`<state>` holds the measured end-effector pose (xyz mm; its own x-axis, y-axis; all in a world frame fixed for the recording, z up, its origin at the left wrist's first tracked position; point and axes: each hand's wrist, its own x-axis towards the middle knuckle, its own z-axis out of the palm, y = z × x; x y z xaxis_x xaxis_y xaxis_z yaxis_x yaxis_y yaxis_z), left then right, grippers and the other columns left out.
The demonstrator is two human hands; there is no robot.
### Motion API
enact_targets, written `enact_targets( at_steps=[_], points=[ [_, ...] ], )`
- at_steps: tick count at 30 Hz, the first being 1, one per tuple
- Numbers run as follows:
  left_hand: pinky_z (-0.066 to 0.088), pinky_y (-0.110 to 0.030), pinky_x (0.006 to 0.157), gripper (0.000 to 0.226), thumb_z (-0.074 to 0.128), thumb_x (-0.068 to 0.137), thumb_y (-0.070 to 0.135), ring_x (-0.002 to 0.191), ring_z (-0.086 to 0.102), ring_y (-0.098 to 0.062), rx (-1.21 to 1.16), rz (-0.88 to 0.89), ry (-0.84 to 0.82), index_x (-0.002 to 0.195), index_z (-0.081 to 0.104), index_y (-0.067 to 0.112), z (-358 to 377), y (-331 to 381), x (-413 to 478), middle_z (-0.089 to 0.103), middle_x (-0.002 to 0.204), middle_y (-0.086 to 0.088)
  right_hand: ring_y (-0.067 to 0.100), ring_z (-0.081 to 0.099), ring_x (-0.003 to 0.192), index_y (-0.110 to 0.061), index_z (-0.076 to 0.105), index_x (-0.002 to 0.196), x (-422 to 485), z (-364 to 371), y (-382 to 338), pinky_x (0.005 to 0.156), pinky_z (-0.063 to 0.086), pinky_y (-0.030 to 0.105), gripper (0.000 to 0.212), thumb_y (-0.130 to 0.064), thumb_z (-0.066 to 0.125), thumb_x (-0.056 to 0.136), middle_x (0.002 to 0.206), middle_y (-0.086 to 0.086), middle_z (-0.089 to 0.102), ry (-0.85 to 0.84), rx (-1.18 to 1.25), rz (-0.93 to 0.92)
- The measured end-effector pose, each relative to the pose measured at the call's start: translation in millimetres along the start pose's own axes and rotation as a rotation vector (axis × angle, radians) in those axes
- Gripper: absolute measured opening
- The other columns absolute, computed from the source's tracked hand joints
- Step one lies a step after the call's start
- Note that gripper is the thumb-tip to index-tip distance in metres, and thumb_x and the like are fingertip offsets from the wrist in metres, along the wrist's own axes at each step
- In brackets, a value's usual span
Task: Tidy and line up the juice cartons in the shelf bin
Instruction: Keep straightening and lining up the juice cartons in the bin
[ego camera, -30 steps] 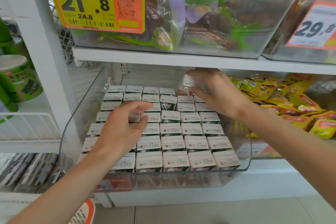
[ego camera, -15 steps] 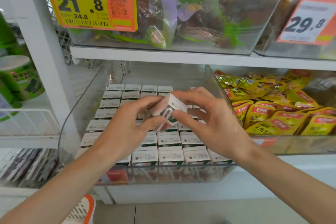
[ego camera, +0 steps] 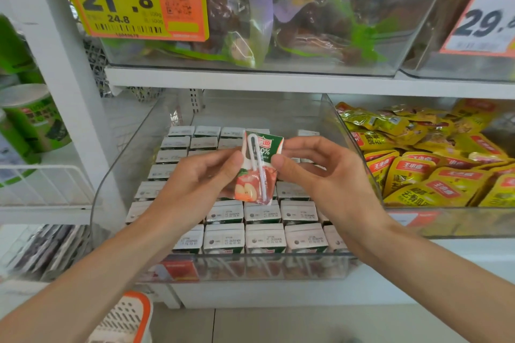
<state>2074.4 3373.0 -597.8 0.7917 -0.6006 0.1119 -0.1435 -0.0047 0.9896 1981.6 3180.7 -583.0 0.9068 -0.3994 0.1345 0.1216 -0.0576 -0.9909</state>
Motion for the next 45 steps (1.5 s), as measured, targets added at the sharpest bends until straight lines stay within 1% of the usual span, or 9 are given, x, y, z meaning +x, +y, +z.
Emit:
enact_targets(
  at_steps=[10, 16, 22, 26, 30, 35, 38, 41, 45],
  points=[
    [0.060, -0.019, 0.083, 0.031, 0.063, 0.095, 0.038, 0.101, 0.078, -0.016, -0.022, -0.034, 0.008, 0.124, 0.073, 0.029, -1, -1, 0, 0.080, 0.113, 0.005, 0.015, 0.080, 0.094, -0.012, 0.082, 0.097, -2, -3, 5, 0.079, 0.062, 0.020, 0.011, -0.014, 0.084, 0.086, 0.102, -0.002, 0.083, -0.031, 0.063, 0.010],
    [0.061, -0.022, 0.084, 0.037, 0.063, 0.092, 0.041, 0.102, 0.078, -0.017, -0.039, -0.041, 0.026, 0.125, 0.072, 0.028, -1, 1, 0, 0.080, 0.113, 0.004, 0.017, 0.080, 0.097, -0.014, 0.081, 0.109, -3, -1, 8, 0.082, 0.066, 0.031, 0.020, -0.014, 0.082, 0.089, 0.105, -0.002, 0.082, -0.038, 0.005, -0.005],
    [0.062, -0.024, 0.084, 0.033, 0.068, 0.088, 0.038, 0.105, 0.077, -0.017, -0.053, -0.026, 0.025, 0.120, 0.076, 0.033, -2, 2, -1, 0.079, 0.115, 0.005, 0.022, 0.080, 0.091, -0.013, 0.082, 0.106, -2, 0, 8, 0.075, 0.063, 0.024, 0.016, -0.011, 0.080, 0.090, 0.099, 0.005, 0.083, 0.018, 0.093, 0.067],
    [0.058, -0.018, 0.088, 0.040, 0.071, 0.087, 0.039, 0.114, 0.072, -0.006, -0.032, -0.007, -0.022, 0.127, 0.072, 0.037, 0, 5, 0, 0.075, 0.124, 0.014, 0.027, 0.080, 0.098, -0.008, 0.077, 0.112, -1, 6, 8, 0.091, 0.064, 0.035, 0.020, -0.018, 0.076, 0.095, 0.104, 0.011, 0.082, -0.042, 0.171, 0.160],
    [0.055, -0.014, 0.092, 0.043, 0.064, 0.090, 0.050, 0.119, 0.067, 0.002, 0.015, -0.051, -0.102, 0.131, 0.069, 0.038, 2, 6, -3, 0.074, 0.125, 0.019, 0.016, 0.076, 0.110, -0.016, 0.071, 0.127, -3, 6, 6, 0.108, 0.052, 0.038, 0.053, -0.040, 0.085, 0.083, 0.117, 0.000, 0.080, -0.137, 0.048, 0.141],
    [0.056, -0.015, 0.090, 0.048, 0.070, 0.084, 0.050, 0.112, 0.073, -0.008, -0.032, -0.074, -0.062, 0.127, 0.072, 0.030, 3, 5, -4, 0.078, 0.119, 0.009, 0.014, 0.076, 0.109, -0.024, 0.074, 0.129, -5, 6, 4, 0.109, 0.051, 0.038, 0.038, -0.036, 0.079, 0.093, 0.115, -0.003, 0.081, -0.173, -0.003, 0.124],
    [0.060, -0.019, 0.084, 0.048, 0.078, 0.075, 0.049, 0.105, 0.077, -0.013, -0.067, -0.074, 0.008, 0.118, 0.075, 0.028, 1, 5, -1, 0.080, 0.113, 0.006, 0.015, 0.075, 0.115, -0.026, 0.073, 0.133, -4, 6, 5, 0.112, 0.050, 0.040, 0.041, -0.041, 0.076, 0.094, 0.119, -0.006, 0.079, -0.192, -0.012, 0.142],
    [0.061, -0.019, 0.079, 0.052, 0.079, 0.072, 0.049, 0.101, 0.078, -0.016, -0.086, -0.094, 0.020, 0.117, 0.073, 0.024, 1, 4, 0, 0.081, 0.107, 0.002, 0.018, 0.075, 0.113, -0.021, 0.073, 0.130, -4, 6, 8, 0.107, 0.055, 0.039, 0.038, -0.036, 0.074, 0.095, 0.120, -0.002, 0.079, -0.181, -0.003, 0.129],
    [0.063, -0.025, 0.082, 0.042, 0.070, 0.084, 0.050, 0.103, 0.078, -0.020, -0.150, -0.113, -0.012, 0.115, 0.076, 0.022, 0, 2, 1, 0.081, 0.110, -0.003, 0.025, 0.078, 0.104, -0.015, 0.076, 0.118, -4, 5, 7, 0.093, 0.061, 0.032, 0.029, -0.032, 0.075, 0.094, 0.111, 0.006, 0.081, -0.125, 0.056, 0.122]
  ],
)
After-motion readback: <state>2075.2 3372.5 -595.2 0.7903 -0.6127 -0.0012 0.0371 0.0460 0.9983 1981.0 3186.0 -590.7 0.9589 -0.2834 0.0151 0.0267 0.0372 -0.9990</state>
